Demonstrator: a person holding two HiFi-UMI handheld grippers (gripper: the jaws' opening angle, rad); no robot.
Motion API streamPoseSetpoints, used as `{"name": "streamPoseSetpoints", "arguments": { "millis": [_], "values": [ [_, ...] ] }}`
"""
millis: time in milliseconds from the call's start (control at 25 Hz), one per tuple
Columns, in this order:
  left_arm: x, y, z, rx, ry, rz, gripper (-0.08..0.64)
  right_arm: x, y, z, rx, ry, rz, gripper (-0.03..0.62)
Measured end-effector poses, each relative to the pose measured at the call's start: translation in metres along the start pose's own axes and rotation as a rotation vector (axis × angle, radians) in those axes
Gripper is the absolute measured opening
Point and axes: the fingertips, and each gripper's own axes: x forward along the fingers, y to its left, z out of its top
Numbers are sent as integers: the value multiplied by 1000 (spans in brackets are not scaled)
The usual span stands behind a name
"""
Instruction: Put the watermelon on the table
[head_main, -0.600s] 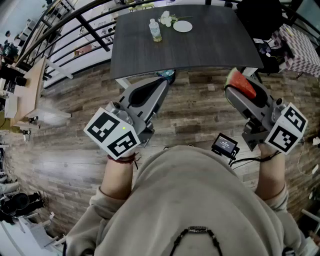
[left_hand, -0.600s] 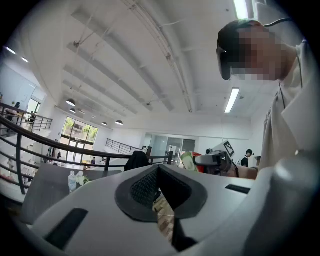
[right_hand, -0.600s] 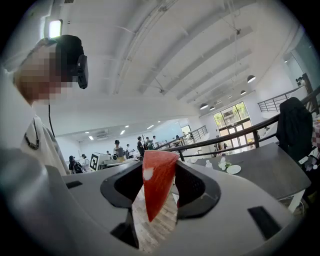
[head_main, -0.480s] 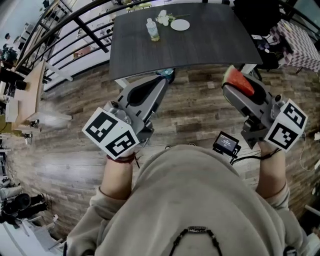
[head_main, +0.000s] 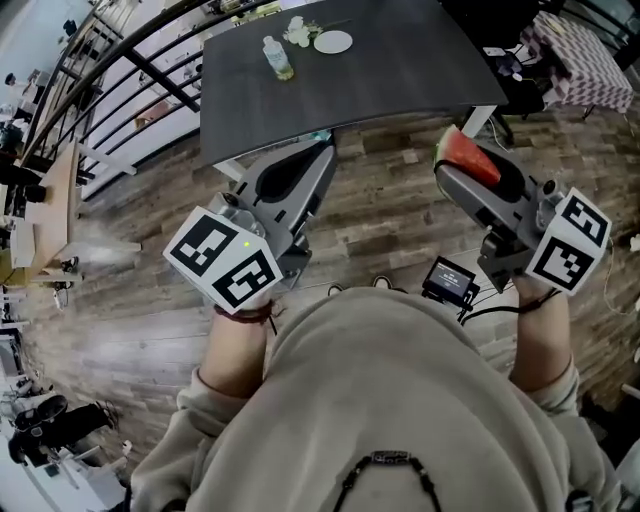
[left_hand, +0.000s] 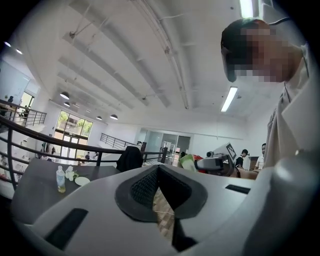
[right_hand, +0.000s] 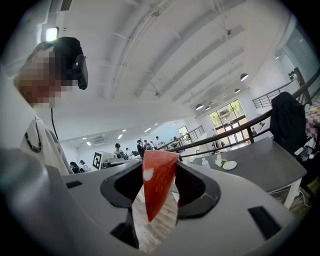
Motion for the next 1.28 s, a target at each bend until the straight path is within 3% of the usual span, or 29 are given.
{"name": "streamPoseSetpoints", "arguments": {
  "millis": [720, 1280],
  "values": [
    [50, -34, -9, 14, 32, -36, 8, -59, -41, -5, 22, -19, -69, 204],
    [69, -19, -1, 23, 17, -77, 7, -60, -53, 5, 16, -45, -102, 204]
  ]
}}
